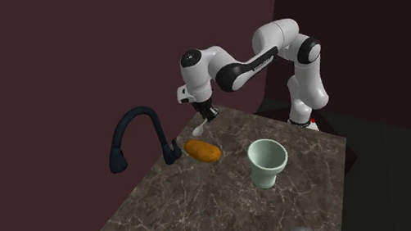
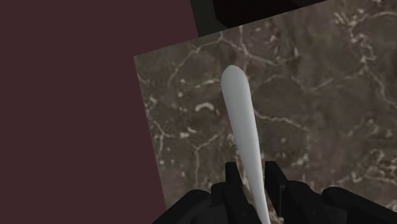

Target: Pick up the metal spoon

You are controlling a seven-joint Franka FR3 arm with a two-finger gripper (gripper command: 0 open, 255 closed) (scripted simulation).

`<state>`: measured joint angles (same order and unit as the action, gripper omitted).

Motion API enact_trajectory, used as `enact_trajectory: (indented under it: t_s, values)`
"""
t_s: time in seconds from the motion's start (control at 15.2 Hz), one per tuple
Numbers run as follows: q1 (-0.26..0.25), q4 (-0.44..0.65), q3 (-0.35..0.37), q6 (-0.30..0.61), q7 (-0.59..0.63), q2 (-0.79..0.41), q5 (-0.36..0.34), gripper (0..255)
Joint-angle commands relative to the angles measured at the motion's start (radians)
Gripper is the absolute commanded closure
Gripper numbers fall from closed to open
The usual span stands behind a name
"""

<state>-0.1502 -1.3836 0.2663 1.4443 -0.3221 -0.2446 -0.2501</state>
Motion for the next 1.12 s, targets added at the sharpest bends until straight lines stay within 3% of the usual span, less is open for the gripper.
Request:
enact_trajectory:
  t_s: [0.0, 0.26, 1.06]
  values:
    - [0.0, -0.001, 0.0, 0.0, 0.0, 0.0, 0.0, 255]
    - [-0.001, 0.006, 0.0, -0.002, 0.0, -0.004, -0.001, 255]
    - [-0.03, 0.273, 0.002, -0.198, -0.027, -0.076, -0.027, 255]
